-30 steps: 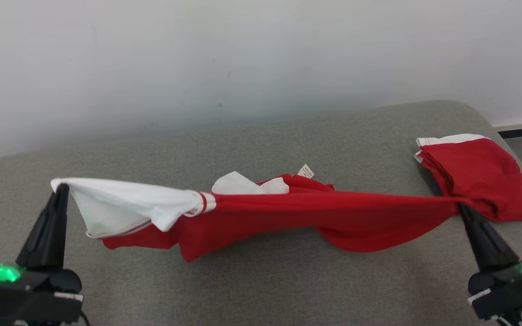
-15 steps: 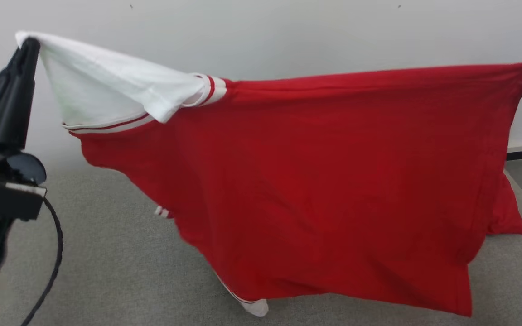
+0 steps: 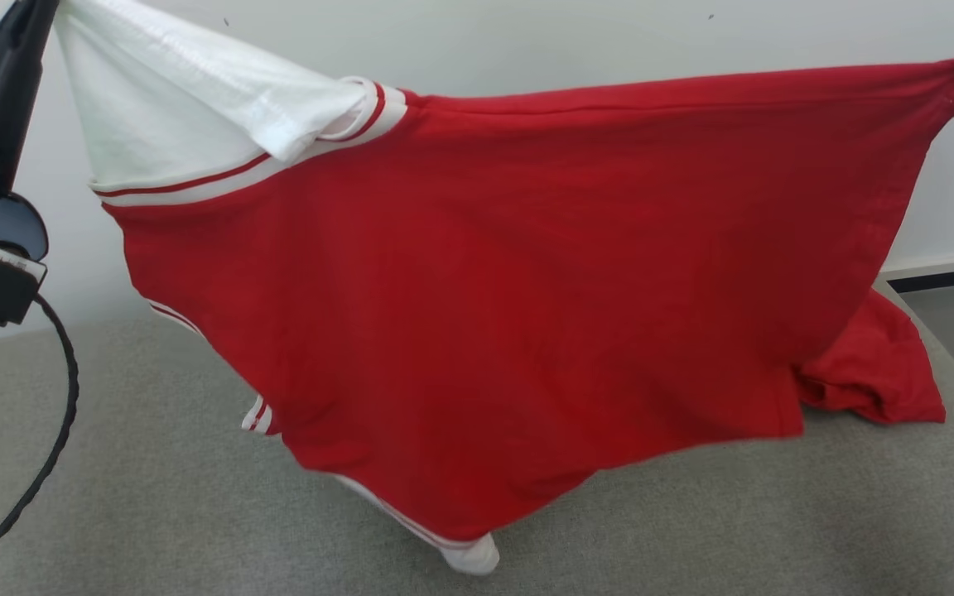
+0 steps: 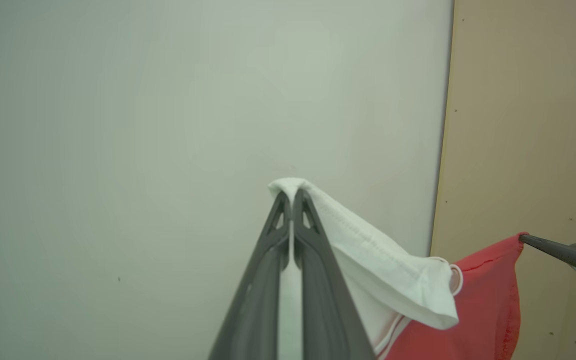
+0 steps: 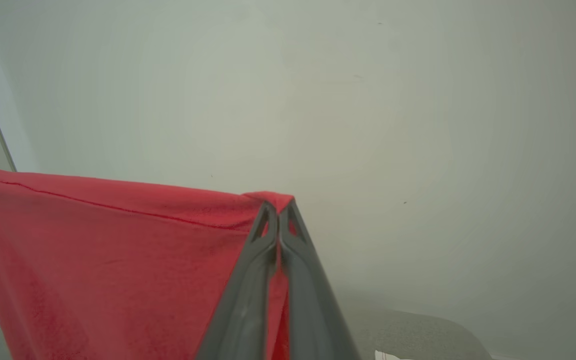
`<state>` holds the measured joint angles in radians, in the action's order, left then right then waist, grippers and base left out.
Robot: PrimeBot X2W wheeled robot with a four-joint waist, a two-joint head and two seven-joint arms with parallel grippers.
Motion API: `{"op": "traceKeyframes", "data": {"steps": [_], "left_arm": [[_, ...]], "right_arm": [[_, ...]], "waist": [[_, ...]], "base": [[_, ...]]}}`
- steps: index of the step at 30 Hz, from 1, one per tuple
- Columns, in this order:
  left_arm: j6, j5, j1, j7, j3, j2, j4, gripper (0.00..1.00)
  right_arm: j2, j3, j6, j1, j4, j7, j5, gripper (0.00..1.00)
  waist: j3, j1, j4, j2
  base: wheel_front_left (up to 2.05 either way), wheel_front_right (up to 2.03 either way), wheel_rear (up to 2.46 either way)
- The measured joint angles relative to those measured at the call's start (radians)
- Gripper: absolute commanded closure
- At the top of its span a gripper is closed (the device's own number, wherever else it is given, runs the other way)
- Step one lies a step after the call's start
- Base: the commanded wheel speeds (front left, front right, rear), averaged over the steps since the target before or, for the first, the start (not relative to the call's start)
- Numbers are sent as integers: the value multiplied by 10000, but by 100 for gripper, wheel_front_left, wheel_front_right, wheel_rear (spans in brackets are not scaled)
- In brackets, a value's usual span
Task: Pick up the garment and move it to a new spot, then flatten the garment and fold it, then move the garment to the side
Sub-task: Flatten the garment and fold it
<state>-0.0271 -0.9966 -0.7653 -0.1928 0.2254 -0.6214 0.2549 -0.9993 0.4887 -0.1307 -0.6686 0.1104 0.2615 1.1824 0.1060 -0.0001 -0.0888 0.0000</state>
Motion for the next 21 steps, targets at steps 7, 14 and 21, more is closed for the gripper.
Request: {"op": "traceKeyframes", "data": {"steps": [7,14,21], "left_arm": [[8,-594,-862,-717,163,90,-433,100],[157,-571,-1939,-1388,639,178,-1440,100],[844,-123,-4014,-1407,1292,865,-4332,100]], "right_arm": [[274,769,0,-1197,-742,307,-489,100],[732,1503,0,-2426,-1684,667,-585,100],[2153,2493,0,-4549,-3693,1455,-1534,100]], "waist": [[-250,1,32,0],[-676,1,158,1],[-1504,2,283,1]], "base": [[0,0,0],[0,0,0],[0,0,0]]}}
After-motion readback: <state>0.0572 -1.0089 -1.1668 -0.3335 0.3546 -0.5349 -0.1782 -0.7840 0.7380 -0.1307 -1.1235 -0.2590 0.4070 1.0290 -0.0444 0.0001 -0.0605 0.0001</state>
